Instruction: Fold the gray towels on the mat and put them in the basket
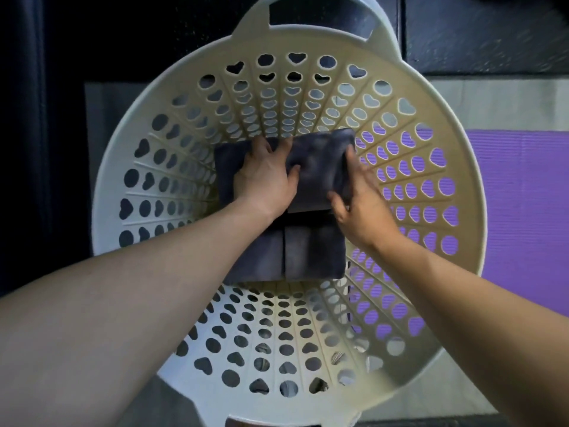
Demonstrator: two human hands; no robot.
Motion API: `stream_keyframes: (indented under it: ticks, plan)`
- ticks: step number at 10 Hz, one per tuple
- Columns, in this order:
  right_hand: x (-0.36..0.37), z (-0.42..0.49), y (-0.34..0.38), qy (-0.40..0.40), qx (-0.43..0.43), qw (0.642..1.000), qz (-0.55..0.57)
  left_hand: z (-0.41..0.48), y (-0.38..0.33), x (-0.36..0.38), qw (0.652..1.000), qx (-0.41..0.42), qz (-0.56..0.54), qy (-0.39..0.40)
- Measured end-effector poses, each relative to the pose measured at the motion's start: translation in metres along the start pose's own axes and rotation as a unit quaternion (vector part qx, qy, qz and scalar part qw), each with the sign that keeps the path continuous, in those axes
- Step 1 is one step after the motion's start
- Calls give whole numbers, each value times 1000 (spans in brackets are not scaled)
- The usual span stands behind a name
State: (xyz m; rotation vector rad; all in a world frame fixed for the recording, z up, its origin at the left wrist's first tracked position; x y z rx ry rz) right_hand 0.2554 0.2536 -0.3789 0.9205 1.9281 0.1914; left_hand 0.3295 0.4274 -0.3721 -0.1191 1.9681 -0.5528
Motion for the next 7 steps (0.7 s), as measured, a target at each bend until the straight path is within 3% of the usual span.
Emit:
stream_keyframes:
  ticks: [4,6,7]
  plan:
    - [0,-2,-10,17,27,998,-51,-13,-9,-1,1000,11,19,-14]
    - [-52,-51,6,-28,10,992,-120,-26,-31,-37,999,16,46,-16]
    - [-89,-99,6,-44,-10,992,-117,-50,-56,-65,995,70,64,-13]
Point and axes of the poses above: each hand's wrist, its own z-axis towards the middle knuckle, its own x-axis out of the palm, y = z × x, the point moved 4 cm from there along z, towards the middle knuckle, and after that the axes turned 11 degrees about x, right-handed, at the moved point
